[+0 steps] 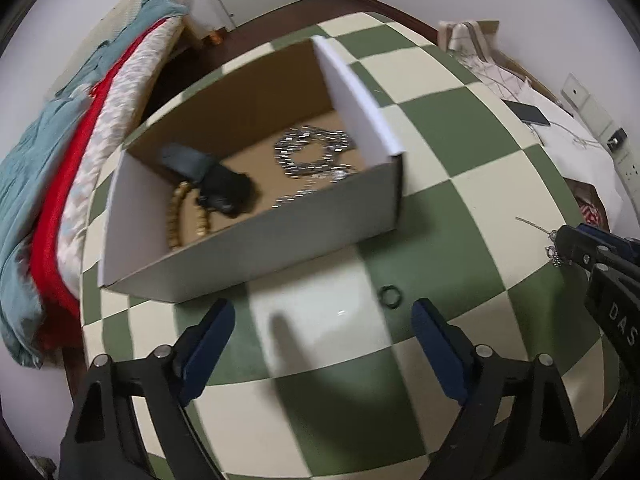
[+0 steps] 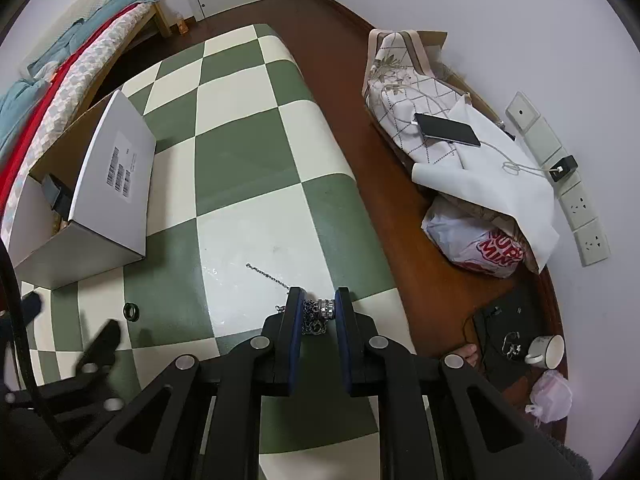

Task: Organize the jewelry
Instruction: 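Grasp the second black ring with the left tool while the right tool grasps the small silver chain, then carry the black ring and silver chain over the box with both tools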

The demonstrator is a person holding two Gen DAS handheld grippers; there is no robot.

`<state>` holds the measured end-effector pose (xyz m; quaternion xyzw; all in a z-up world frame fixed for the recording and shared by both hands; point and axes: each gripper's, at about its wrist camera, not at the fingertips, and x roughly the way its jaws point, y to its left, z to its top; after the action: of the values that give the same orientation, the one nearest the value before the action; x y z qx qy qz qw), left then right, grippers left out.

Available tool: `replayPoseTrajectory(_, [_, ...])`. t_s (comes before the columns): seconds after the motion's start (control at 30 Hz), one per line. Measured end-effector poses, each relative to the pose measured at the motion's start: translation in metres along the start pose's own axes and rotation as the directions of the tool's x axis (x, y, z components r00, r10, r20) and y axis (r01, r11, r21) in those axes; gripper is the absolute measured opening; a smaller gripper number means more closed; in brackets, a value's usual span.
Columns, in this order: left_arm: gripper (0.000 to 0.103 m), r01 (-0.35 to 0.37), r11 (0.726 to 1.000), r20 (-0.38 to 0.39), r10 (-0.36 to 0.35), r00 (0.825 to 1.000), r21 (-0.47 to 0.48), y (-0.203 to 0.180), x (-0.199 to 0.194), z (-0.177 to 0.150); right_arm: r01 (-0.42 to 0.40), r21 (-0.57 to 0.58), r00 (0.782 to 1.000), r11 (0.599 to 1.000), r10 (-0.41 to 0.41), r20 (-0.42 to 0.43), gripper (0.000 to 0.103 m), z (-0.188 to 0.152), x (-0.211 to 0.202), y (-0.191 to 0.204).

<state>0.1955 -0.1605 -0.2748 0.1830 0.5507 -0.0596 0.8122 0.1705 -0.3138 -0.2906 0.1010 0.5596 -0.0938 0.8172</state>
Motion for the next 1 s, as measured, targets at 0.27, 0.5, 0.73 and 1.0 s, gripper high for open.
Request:
replayPoseTrajectory(0.27, [0.088,0.055,0.998,-0.003,-0.055,0.998,0.017,-0.015,0.005,0.006,-0.006,0.013,1.0,1.0,0.006,-0.004,0.017,0.0,-0.001,-0.002])
replayPoseTrajectory(0.5, [0.056,0.126,0.992,0.016,-0.126,0.992,0.025,-0.02,0.002,0.007,-0.012,0.023,1.0,1.0,0.013,-0.009,0.017,0.001,0.002,-0.002])
replayPoseTrajectory(0.73, [0.01,0.177,0.984,0.009,-0.177,0.984,0.036,-0.026,-0.003,0.005,-0.011,0.026,1.0,1.0,0.011,-0.006,0.017,0.001,0.002,0.001])
replayPoseTrajectory(1.0, [0.01,0.172,0.985,0.001,-0.172,0.985,0.022,-0.018,-0.005,0.001,-0.03,0.023,0.999,0.999,0.03,0.02,0.017,0.006,-0.01,0.005])
